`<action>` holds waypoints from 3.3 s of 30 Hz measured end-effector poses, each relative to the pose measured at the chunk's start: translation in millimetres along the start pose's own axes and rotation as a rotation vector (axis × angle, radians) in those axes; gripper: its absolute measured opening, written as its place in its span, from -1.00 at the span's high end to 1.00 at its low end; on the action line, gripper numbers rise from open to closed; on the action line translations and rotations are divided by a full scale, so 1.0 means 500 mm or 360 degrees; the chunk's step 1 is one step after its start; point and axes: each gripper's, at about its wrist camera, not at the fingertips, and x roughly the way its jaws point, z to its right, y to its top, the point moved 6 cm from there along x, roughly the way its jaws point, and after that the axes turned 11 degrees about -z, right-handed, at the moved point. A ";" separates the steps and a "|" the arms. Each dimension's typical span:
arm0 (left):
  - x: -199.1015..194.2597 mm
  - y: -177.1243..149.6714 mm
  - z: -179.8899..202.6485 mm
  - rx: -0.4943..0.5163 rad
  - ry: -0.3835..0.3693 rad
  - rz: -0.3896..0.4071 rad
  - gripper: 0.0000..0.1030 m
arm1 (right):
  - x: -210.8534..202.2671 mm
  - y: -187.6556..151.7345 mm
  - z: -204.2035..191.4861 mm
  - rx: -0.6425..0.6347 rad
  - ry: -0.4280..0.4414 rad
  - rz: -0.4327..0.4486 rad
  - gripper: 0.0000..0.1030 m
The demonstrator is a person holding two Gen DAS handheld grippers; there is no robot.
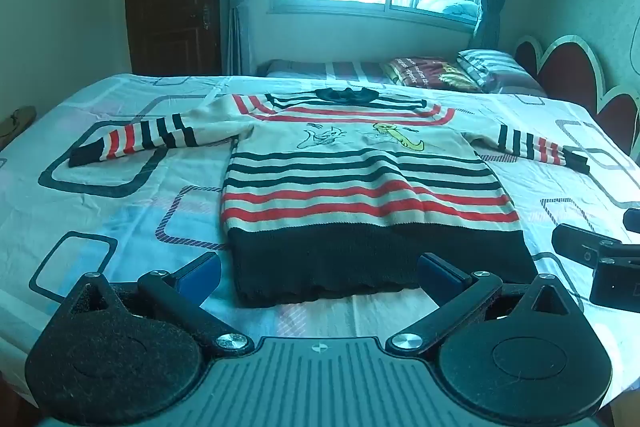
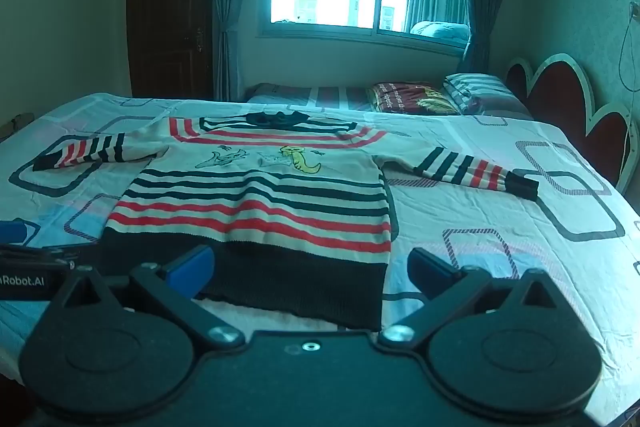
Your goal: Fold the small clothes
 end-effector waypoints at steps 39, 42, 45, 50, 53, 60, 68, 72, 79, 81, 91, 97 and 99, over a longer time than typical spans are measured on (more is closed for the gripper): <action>0.001 0.004 0.002 0.0012 0.0025 0.0011 -1.00 | 0.023 0.003 -0.008 -0.0009 0.0008 -0.0028 -0.99; 0.004 0.006 -0.001 0.0009 0.0029 0.0007 -1.00 | 0.023 0.004 -0.007 -0.0013 0.0008 -0.0030 -0.99; 0.005 0.006 -0.002 0.0006 0.0033 0.0005 -1.00 | 0.024 0.007 -0.013 -0.0011 0.0015 -0.0033 -0.99; 0.005 0.006 -0.001 0.0003 0.0035 0.0004 -1.00 | 0.023 0.011 -0.013 -0.0017 0.0028 -0.0032 -0.99; 0.004 0.006 -0.001 0.0003 0.0038 0.0009 -1.00 | 0.023 0.012 -0.011 -0.0016 0.0033 -0.0033 -0.99; 0.002 0.005 0.001 0.0007 0.0035 0.0010 -1.00 | 0.022 0.012 -0.011 -0.0014 0.0034 -0.0034 -0.99; 0.002 0.006 0.004 0.0012 0.0030 0.0009 -1.00 | 0.019 0.012 -0.008 -0.0009 0.0030 -0.0029 -0.99; 0.001 0.009 0.006 0.0019 0.0028 0.0012 -1.00 | 0.016 0.012 -0.004 -0.0004 0.0031 -0.0028 -0.99; 0.000 0.010 0.006 0.0018 0.0032 0.0013 -1.00 | 0.015 0.012 -0.001 -0.0003 0.0030 -0.0031 -0.99; -0.001 0.009 0.007 0.0017 0.0034 0.0018 -1.00 | 0.015 0.013 -0.001 -0.0001 0.0030 -0.0029 -0.99; -0.001 0.005 -0.002 0.0004 0.0042 0.0011 -1.00 | 0.012 0.014 -0.010 -0.0013 0.0034 -0.0027 -0.99; 0.001 0.006 -0.005 0.0002 0.0042 0.0005 -1.00 | 0.013 0.014 -0.013 -0.0016 0.0038 -0.0029 -0.99; 0.003 0.007 -0.006 -0.0002 0.0037 -0.0001 -1.00 | 0.015 0.015 -0.015 -0.0012 0.0039 -0.0033 -0.99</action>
